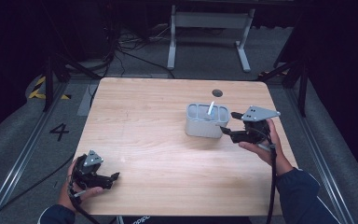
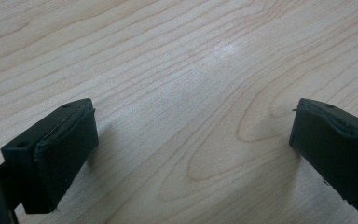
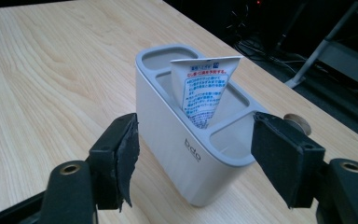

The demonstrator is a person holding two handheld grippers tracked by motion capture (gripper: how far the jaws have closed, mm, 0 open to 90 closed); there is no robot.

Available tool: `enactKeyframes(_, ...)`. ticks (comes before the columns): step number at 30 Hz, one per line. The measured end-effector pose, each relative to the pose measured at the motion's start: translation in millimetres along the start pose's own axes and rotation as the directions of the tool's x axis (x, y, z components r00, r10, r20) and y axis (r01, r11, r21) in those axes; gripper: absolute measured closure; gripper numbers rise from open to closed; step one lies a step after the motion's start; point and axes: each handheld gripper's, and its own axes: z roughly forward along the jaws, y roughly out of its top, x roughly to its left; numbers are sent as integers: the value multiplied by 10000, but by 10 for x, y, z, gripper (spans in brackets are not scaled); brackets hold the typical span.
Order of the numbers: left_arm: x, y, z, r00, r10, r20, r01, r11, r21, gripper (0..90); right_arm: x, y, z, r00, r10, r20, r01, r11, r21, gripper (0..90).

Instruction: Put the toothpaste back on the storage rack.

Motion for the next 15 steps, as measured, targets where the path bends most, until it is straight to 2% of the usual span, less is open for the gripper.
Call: enactKeyframes(15, 0, 0, 0, 10000, -2, -1, 2, 10000, -3, 15, 65, -195, -157, 9992, -332, 202, 322, 9983, 490, 325)
